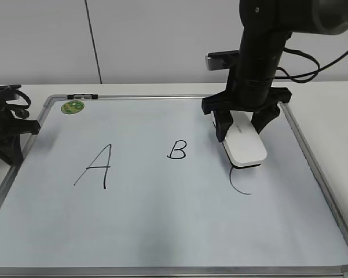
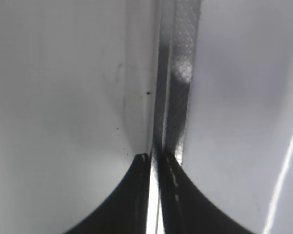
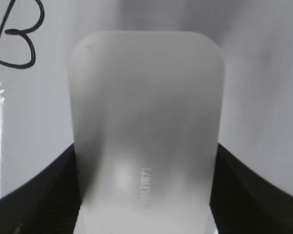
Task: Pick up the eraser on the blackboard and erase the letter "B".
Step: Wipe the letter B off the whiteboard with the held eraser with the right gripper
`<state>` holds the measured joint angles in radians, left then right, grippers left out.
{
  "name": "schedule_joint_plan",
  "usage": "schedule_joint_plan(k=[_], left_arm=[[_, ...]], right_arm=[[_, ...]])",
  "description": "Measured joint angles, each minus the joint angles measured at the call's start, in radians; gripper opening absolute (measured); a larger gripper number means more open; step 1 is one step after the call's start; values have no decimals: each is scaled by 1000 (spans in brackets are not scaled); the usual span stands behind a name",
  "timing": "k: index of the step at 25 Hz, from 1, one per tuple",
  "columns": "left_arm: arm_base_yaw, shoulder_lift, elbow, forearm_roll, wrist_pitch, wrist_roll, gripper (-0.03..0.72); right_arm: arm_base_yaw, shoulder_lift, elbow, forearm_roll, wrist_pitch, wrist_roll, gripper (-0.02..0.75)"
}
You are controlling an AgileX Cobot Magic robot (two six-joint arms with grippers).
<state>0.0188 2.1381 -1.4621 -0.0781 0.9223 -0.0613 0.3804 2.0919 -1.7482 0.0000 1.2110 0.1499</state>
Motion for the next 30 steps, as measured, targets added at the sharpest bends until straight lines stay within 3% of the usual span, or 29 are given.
schedule_joint_plan(k=[21, 30], left_arm=[[0, 0, -2, 0, 0, 0, 27], [0, 0, -2, 0, 2, 0, 27]], right_arm=[[0, 284, -338, 133, 8, -65, 519], [0, 313, -376, 138, 9, -69, 519]])
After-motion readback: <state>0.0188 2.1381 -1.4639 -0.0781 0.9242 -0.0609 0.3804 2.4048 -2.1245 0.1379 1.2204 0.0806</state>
